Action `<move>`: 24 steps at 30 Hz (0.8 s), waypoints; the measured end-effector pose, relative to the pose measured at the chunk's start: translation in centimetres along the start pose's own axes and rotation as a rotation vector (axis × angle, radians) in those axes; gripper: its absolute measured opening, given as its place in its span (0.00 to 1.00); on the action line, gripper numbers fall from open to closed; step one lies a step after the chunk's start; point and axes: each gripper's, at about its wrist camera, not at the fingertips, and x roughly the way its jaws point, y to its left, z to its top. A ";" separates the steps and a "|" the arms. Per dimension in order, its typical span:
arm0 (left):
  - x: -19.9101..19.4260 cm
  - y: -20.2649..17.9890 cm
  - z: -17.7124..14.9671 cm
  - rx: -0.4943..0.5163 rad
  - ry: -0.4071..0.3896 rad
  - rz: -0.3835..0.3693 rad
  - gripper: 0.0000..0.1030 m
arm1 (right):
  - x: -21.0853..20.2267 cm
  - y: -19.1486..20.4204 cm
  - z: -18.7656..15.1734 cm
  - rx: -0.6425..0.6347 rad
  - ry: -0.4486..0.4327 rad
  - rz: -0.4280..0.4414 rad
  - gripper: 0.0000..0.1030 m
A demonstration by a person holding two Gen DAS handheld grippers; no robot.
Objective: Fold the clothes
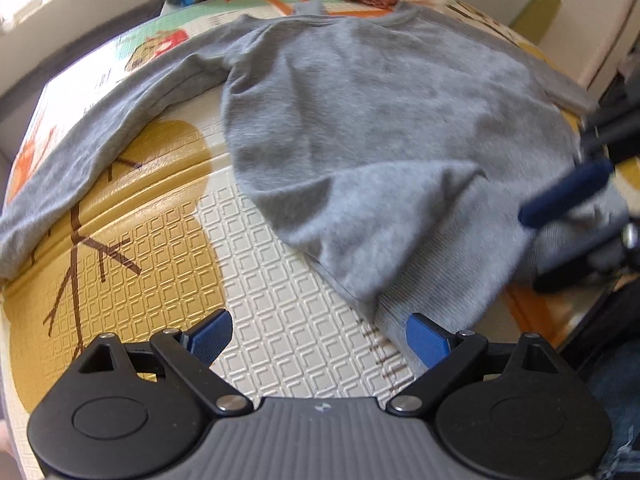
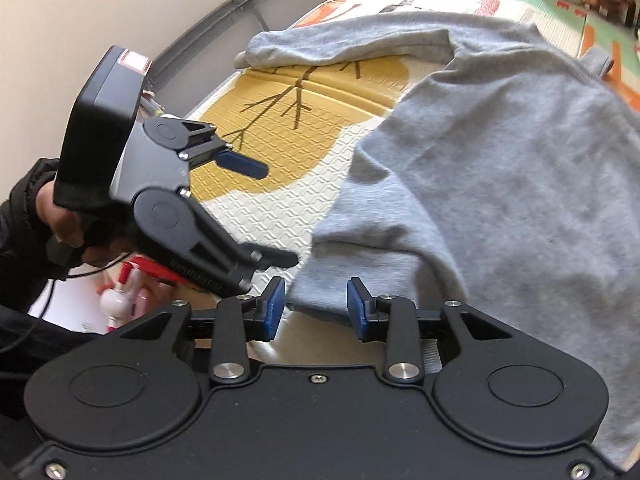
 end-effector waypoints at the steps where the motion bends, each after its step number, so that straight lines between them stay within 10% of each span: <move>1: 0.1 -0.4 -0.2 0.012 -0.008 0.014 0.93 | -0.1 0.0 -0.1 -0.009 0.003 -0.010 0.31; 12: 0.5 -1.8 -2.0 -0.073 -0.122 0.103 0.93 | -0.3 -0.8 -0.8 -0.014 0.026 -0.080 0.32; 24: -2.3 -2.3 -4.0 -0.119 -0.211 -0.108 0.92 | -0.5 -1.9 -0.9 0.026 0.027 -0.087 0.36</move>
